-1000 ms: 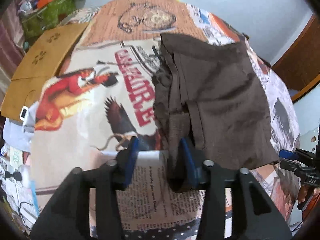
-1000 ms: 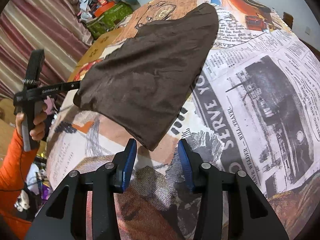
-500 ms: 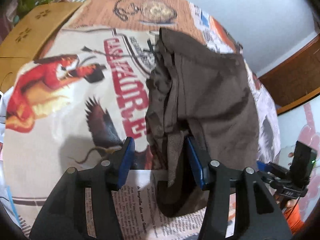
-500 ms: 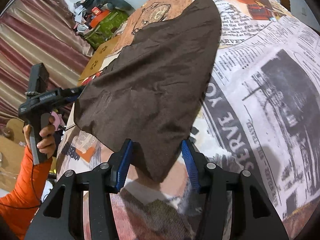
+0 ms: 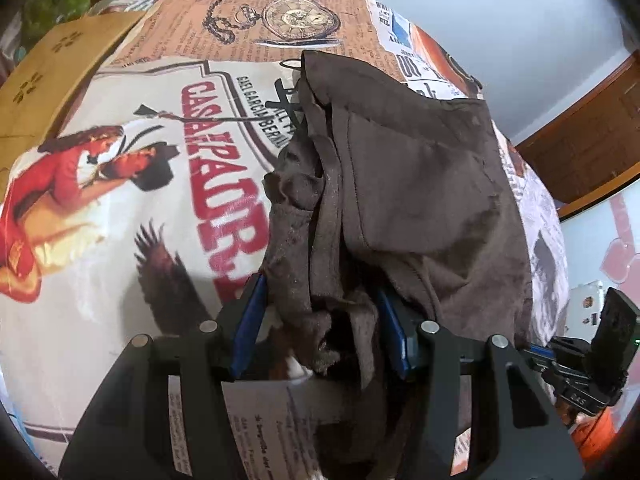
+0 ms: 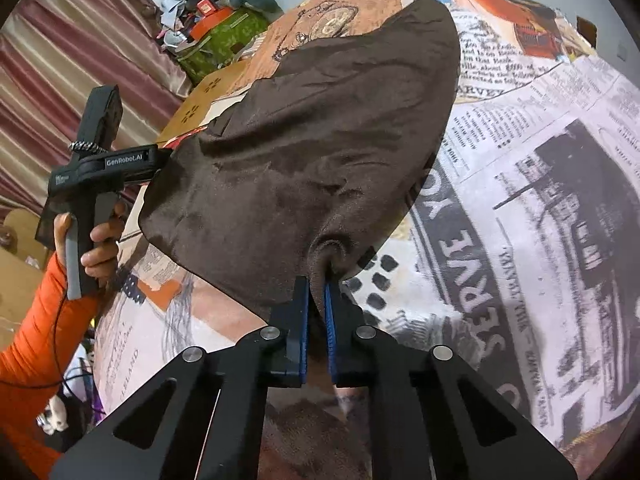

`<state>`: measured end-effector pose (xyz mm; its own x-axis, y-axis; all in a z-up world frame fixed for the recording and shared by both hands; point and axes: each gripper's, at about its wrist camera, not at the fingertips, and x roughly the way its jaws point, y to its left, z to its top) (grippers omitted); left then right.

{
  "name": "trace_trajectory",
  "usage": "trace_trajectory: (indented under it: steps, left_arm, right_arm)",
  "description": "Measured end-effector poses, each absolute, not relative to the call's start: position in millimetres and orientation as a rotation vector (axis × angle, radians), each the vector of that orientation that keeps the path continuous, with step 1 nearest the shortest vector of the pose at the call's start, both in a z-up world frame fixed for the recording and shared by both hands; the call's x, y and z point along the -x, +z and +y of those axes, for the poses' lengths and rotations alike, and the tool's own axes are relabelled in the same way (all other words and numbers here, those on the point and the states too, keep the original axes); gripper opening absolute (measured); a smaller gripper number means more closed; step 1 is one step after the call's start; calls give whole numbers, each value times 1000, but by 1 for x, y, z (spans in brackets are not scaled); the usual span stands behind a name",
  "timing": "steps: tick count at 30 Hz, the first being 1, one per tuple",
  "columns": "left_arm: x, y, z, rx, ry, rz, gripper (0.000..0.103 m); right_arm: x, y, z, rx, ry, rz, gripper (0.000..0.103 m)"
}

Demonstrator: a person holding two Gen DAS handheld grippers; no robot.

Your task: Fold small clothes

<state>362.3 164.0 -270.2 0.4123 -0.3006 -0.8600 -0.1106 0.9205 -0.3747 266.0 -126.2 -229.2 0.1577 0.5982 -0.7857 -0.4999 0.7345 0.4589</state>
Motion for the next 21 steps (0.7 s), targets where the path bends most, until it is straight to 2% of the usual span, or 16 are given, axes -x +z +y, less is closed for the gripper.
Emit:
trace_trajectory:
  steps: [10,21]
  left_arm:
    - [-363,-249,175,392,-84,1119,53]
    - [-479,-246,180,425,-53,1119,53]
  right_arm:
    - [-258,-232,-157,-104,755,1203,5]
    - [-261,-233,-151,-114,762,1215,8]
